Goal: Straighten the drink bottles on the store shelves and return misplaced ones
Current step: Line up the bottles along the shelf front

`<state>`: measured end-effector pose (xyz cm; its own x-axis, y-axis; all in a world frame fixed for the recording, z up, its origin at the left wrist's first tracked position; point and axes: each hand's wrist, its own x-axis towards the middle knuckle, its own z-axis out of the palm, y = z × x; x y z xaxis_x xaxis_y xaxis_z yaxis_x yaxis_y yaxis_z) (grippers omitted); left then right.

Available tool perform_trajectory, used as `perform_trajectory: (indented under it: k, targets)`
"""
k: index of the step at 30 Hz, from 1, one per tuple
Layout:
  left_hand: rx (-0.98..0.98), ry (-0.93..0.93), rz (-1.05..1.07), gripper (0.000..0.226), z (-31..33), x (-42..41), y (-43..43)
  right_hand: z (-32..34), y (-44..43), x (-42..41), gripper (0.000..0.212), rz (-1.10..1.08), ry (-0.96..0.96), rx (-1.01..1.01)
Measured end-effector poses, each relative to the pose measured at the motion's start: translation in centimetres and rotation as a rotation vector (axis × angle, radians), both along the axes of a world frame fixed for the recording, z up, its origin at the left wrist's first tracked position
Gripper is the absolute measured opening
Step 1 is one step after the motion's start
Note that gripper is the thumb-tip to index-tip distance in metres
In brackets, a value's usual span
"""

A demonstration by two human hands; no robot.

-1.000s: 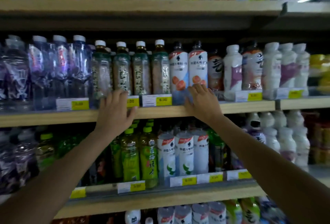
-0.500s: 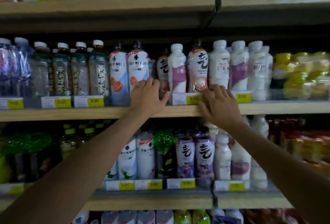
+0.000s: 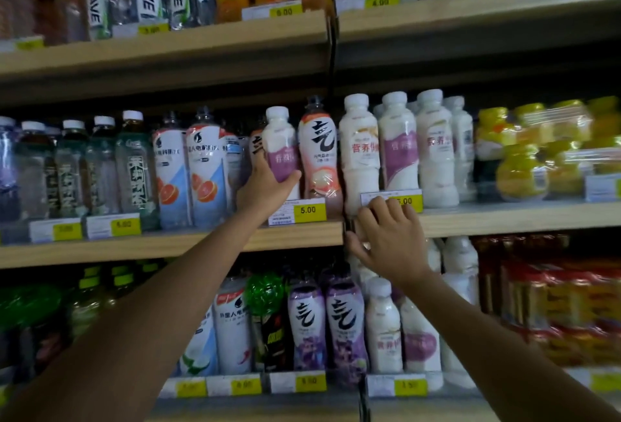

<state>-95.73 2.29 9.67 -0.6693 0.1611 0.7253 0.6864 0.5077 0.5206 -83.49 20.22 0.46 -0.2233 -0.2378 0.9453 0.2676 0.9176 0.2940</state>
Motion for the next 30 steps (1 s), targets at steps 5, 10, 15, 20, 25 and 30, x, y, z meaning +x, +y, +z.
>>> perform_trajectory:
  k: [5,10,15,20,25,30]
  targets:
    - [0.016,-0.110,-0.004,0.084,0.8,-0.3,0.4,-0.2,0.5,-0.6,0.031,0.012,0.038,0.020]
    - [0.096,-0.087,-0.017,0.070,0.2,-0.1,-0.1,-0.5,0.0,-0.5,0.032,-0.005,0.002,-0.024]
    - [0.190,0.045,-0.112,0.061,0.1,0.9,-1.4,-0.4,-1.1,0.3,0.033,-0.008,-0.066,-0.101]
    - [0.277,0.269,-0.074,0.067,0.7,3.3,-2.1,-0.2,-1.9,1.2,0.028,0.033,-0.096,-0.164]
    - [0.330,0.378,-0.095,0.066,0.7,5.8,-2.2,0.1,-3.0,1.9,0.029,-0.011,-0.184,-0.197]
    - [0.328,0.394,-0.186,0.066,0.5,9.1,-0.4,0.8,-2.9,3.3,0.025,0.009,-0.291,-0.168]
